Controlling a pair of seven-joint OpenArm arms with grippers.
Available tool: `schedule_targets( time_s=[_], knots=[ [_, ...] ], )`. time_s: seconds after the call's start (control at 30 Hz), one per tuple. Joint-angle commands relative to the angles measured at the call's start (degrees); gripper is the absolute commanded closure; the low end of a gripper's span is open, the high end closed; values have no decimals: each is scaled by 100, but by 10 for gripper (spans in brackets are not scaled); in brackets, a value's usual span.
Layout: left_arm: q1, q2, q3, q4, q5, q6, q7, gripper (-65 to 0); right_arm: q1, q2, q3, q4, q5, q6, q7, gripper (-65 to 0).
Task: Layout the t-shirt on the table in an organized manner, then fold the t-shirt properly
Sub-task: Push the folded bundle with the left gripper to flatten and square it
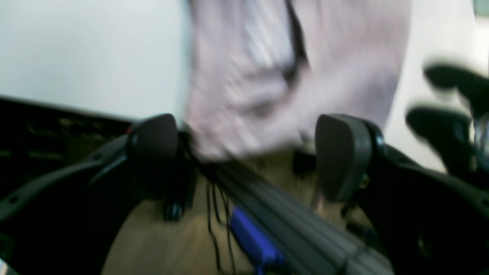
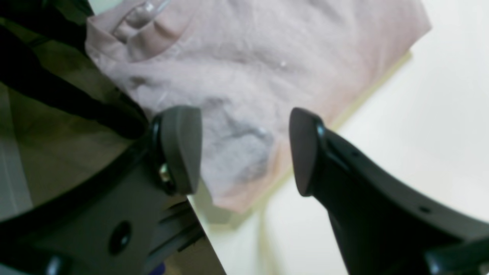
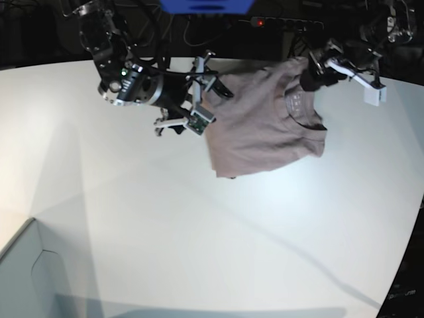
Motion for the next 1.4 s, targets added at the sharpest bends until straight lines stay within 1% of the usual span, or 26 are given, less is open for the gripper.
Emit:
schedule_targets(
  time_s=[0.0,0.07,0.13,0.3,0.37,0.67,0.7,0.73,0.77,0.9,0.93,0.97,1.0,1.03,1.07,1.1,1.2,1.23,1.27,1.3,1.37],
  knots=[
    [-133,41,-65,-26,-77,-48,19,-549,29,-3,14,102,76,60,110,-362],
    [-423,155,-197,-325,-86,-48,19,-549,29,6,14,102,76,60,84,-362],
    [-652,164,-171,-580,-68,-48,19,-549,20,85,14,102,76,60,75,-362],
    [-1197,164,137,-1336,-77,-48,11,-549,20,146,14,111,76,60,75,-362],
    [-1346,164,295,-1565,-77,-48,-7,-549,20,225,23,111,76,60,75,-362],
    [-1838,120,1087,-2365,-68,-48,-16,-541,29,243,23,93,76,60,75,-362],
    [-1865,120,1210,-2444,-68,-48,-16,-520,38,243,23,84,76,60,75,-362],
    [-1918,111,1315,-2497,-68,-48,-16,-481,38,243,23,84,76,60,75,-362],
    [-1953,111,1403,-2541,-68,-48,-16,-425,46,243,23,84,76,60,75,-362],
    [-2085,111,1588,-2664,-59,-48,-25,-162,64,252,32,84,76,60,75,-362],
    [-2199,111,1667,-2734,-59,-48,-25,-99,55,252,102,84,76,60,75,-362],
    [-2296,76,1781,-2857,-51,-48,-25,-20,38,252,242,84,76,60,75,-362],
    [-2401,-30,1904,-2971,2,-48,-25,0,38,243,366,84,76,60,75,-362],
    [-2542,-91,2080,-3068,90,-48,-25,0,29,234,489,84,76,60,75,-362],
    [-2674,-144,2265,-3156,160,-48,-25,-15,29,234,594,84,76,60,75,-362],
    [-2814,-188,2449,-3235,248,-48,-25,-4,29,243,708,84,76,60,75,-362],
    [-3201,-206,2950,-3323,574,-48,-25,0,11,304,1130,84,76,60,75,-362],
    [-3368,-206,3153,-3341,776,-57,-25,0,-42,313,1306,84,76,60,84,-362],
    [-3526,-206,3390,-3349,1013,-171,-25,0,-77,322,1482,84,76,60,119,-362],
    [-3729,-206,3654,-3358,1312,-382,-25,0,-86,313,1658,84,76,60,119,-362],
    [-4142,-197,4216,-3437,2024,-980,-25,0,-94,313,1992,84,76,60,110,-362]
  ],
)
